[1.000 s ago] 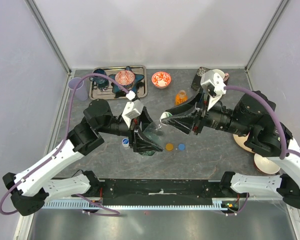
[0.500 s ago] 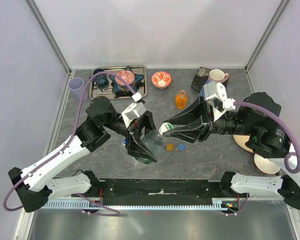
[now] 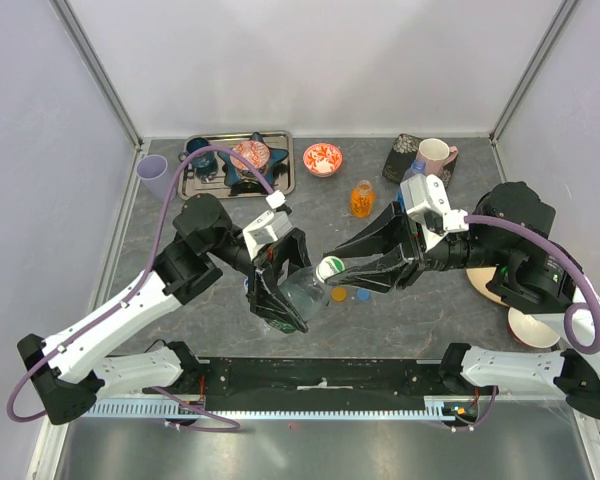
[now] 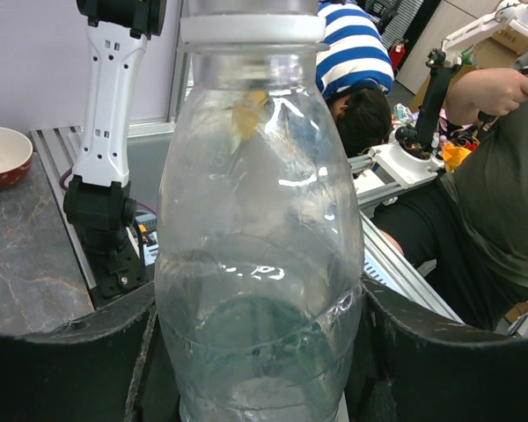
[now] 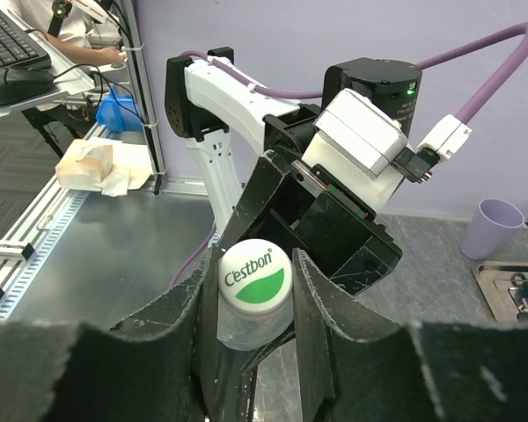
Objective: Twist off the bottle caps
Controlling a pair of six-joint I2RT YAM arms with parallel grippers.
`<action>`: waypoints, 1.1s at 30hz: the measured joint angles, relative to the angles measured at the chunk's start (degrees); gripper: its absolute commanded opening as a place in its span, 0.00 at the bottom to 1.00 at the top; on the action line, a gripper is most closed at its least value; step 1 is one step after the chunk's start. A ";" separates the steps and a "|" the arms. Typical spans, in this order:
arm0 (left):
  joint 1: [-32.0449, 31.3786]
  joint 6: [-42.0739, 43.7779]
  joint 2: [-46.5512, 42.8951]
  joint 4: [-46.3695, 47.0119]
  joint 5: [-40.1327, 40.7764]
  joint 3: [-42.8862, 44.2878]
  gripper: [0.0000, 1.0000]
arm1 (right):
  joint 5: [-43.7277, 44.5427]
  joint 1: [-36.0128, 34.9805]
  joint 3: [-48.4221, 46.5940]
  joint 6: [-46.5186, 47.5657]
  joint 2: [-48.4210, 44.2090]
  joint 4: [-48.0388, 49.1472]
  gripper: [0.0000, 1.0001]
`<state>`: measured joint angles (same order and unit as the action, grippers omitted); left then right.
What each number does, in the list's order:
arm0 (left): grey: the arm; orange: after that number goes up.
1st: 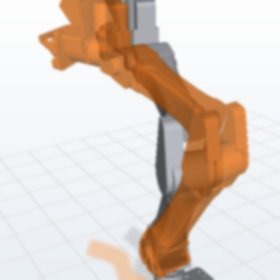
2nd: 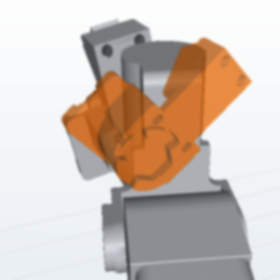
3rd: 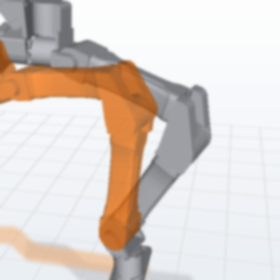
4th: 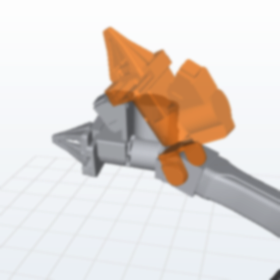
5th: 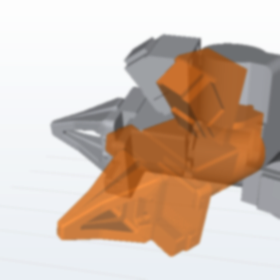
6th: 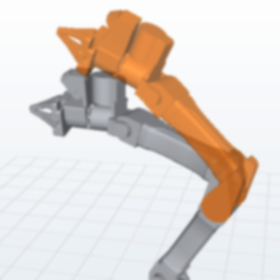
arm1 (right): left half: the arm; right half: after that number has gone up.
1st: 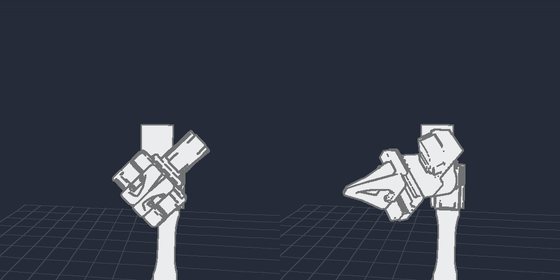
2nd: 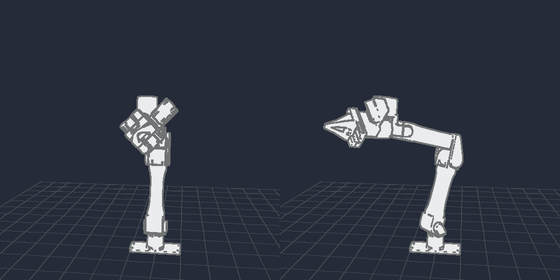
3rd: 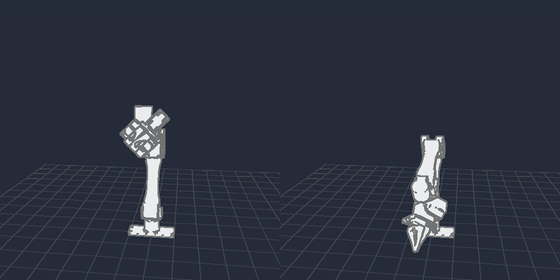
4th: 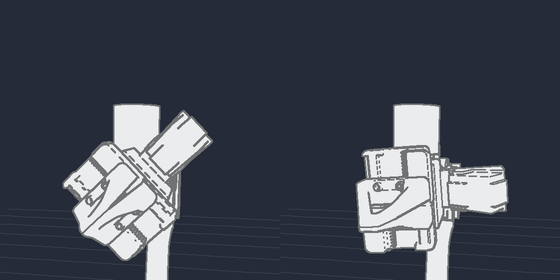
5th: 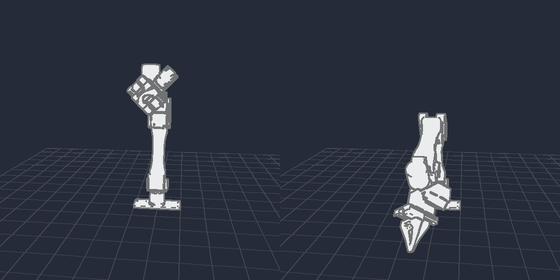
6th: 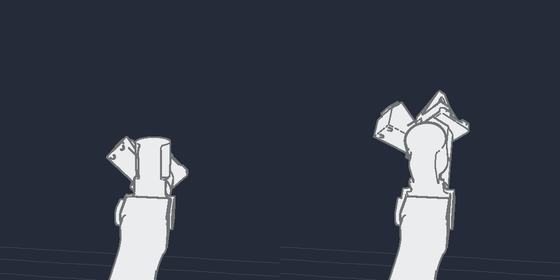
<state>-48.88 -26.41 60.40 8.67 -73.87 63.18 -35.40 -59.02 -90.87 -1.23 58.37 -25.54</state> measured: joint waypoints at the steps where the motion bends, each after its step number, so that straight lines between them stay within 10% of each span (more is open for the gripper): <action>1: 0.00 0.00 0.00 0.00 -0.11 -0.04 0.32 | -0.17 0.00 0.00 0.15 0.00 -0.11 0.00; 19: 0.02 0.37 -0.04 -0.74 0.44 -0.79 0.31 | 0.22 0.00 -1.40 2.95 0.17 -3.96 0.00; 33: 0.81 9.79 -3.23 -9.49 20.57 -0.35 0.32 | 20.24 -0.07 -2.51 -6.49 1.64 -4.52 0.08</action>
<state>-48.07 -16.62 57.17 -0.82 -53.30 62.83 -15.16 -59.09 -93.38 -7.73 60.01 -30.06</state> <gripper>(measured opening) 0.636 0.394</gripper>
